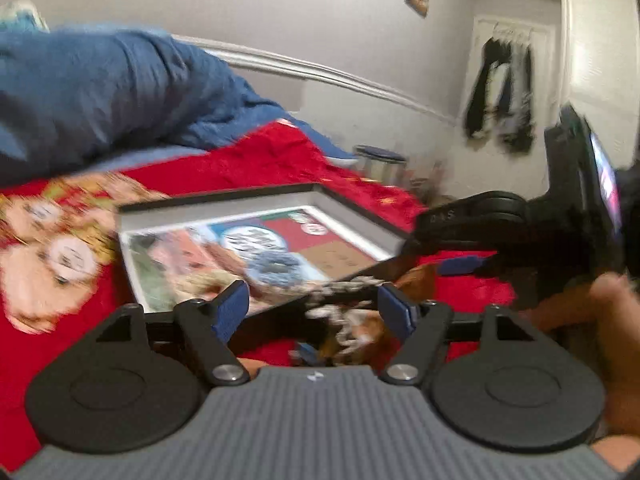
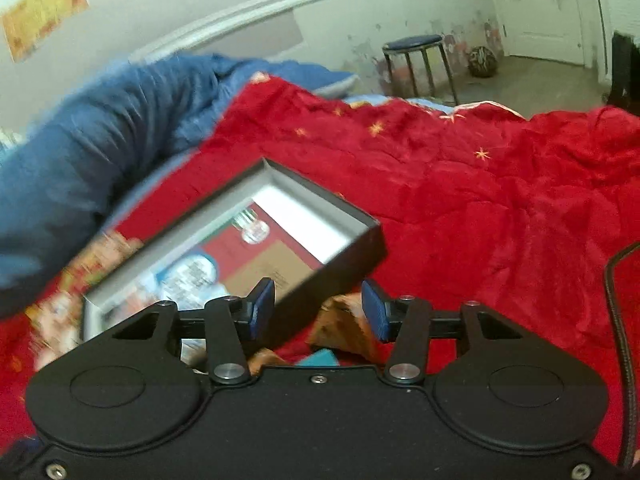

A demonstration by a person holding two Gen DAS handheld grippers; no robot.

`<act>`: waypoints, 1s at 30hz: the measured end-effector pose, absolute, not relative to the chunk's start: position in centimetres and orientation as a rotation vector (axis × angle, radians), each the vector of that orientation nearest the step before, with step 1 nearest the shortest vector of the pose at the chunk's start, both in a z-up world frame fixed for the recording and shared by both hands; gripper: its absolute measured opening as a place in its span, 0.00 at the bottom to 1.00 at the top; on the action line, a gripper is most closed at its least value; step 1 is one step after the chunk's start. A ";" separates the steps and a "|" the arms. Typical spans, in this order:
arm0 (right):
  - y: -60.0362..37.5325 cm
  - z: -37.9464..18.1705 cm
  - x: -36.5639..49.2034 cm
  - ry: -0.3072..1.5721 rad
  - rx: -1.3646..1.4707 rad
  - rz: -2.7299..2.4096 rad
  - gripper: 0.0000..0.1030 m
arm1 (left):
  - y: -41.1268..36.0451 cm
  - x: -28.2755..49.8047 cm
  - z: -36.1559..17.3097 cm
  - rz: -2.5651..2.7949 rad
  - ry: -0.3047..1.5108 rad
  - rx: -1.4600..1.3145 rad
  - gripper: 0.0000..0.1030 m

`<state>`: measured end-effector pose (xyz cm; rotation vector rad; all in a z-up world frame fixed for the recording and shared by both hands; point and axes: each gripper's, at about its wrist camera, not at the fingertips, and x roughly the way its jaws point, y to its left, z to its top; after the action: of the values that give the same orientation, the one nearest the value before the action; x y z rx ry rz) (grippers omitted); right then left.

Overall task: Organize objects
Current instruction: 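Grasp a brown paper triangle with the right gripper while the left gripper grasps another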

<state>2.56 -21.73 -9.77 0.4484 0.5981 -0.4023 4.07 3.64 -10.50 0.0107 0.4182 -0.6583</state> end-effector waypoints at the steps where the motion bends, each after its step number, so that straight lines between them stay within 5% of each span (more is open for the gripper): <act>1: -21.7 -9.8 2.7 0.612 0.419 -0.405 0.46 | 3.5 4.1 -10.7 -0.608 0.413 0.020 0.80; 13: -22.6 -12.3 5.4 0.730 0.401 -0.363 0.44 | 2.7 4.4 -14.2 -0.495 0.583 -0.005 0.87; 17: -23.4 -12.9 5.6 0.752 0.480 -0.332 0.43 | 3.4 5.7 -15.0 -0.498 0.656 -0.079 0.75; 19: -23.8 -13.1 5.5 0.753 0.500 -0.324 0.43 | 3.5 5.7 -15.2 -0.527 0.654 -0.094 0.61; 26: -24.5 -13.6 5.3 0.737 0.563 -0.344 0.37 | 3.2 6.1 -15.3 -0.541 0.668 -0.075 0.60; 30: -24.5 -13.7 5.3 0.730 0.561 -0.345 0.35 | 3.2 6.2 -15.2 -0.550 0.667 -0.077 0.48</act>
<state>5.27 -24.53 -13.66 0.5612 0.7304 -0.3446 6.24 3.21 -15.22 -0.0767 0.6672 -0.5499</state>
